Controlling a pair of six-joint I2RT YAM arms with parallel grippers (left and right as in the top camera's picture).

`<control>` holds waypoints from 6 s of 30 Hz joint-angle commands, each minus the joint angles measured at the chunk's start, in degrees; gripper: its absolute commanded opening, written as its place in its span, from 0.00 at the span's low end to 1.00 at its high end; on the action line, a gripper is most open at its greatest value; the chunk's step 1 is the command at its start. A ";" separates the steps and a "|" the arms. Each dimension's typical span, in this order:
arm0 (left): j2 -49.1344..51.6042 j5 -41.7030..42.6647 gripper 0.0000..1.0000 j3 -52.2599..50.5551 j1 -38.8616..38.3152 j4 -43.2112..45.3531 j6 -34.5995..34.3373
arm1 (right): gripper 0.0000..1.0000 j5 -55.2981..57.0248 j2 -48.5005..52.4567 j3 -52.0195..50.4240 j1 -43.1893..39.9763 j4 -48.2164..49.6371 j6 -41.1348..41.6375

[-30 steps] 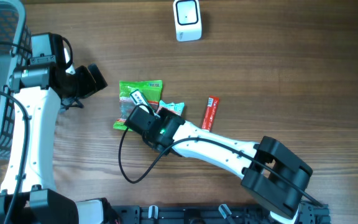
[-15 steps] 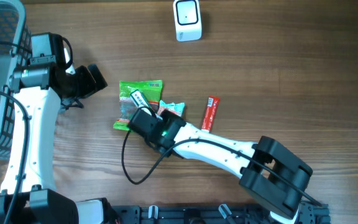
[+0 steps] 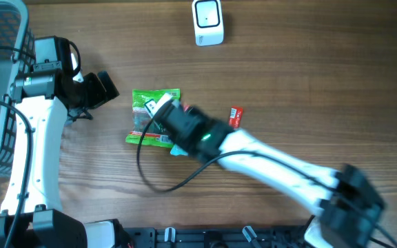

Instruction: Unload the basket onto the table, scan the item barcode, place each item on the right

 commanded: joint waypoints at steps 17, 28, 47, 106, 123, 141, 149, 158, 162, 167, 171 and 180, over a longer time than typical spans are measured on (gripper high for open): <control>0.35 0.70 1.00 -0.17 0.24 -0.04 1.11 | 0.04 -45.09 7.85 -5.79 -43.41 -7.80 4.55; 0.35 0.70 1.00 -0.17 0.24 -0.02 1.11 | 0.09 -56.63 7.85 -12.90 -50.60 -2.43 1.51; 0.35 0.70 1.00 -0.17 0.24 -0.04 1.11 | 0.64 -39.04 0.22 -4.17 -49.57 -9.29 1.92; 0.35 0.70 1.00 -0.17 0.24 -0.02 1.11 | 0.19 -49.07 0.83 3.80 -20.48 -11.19 7.28; 0.35 0.70 1.00 -0.17 0.24 -0.04 1.11 | 0.04 -55.91 7.28 -18.32 -14.45 22.93 35.39; 0.35 0.70 1.00 -0.17 0.24 -0.04 1.11 | 0.04 -55.82 -0.52 -20.96 -14.49 35.80 48.02; 0.35 0.70 1.00 -0.17 0.24 -0.04 1.11 | 0.04 -48.02 4.04 -20.98 -14.49 37.86 47.98; 0.35 0.70 1.00 -0.17 0.24 -0.04 1.11 | 0.04 -42.49 13.09 -21.07 -14.49 36.81 50.45; 0.35 0.70 1.00 -0.17 0.22 -0.04 1.11 | 0.04 -44.13 8.15 -21.05 -14.49 38.99 51.08; 0.35 0.70 1.00 -0.17 0.24 -0.04 1.11 | 0.04 -44.13 0.02 -21.05 -14.49 39.06 48.92; 0.35 0.70 1.00 -0.17 0.24 -0.04 1.11 | 0.04 -41.00 0.33 -21.11 -14.49 33.20 48.98; 0.35 0.70 1.00 -0.17 0.24 -0.04 1.11 | 0.04 -36.48 6.32 -23.37 -14.49 27.19 49.64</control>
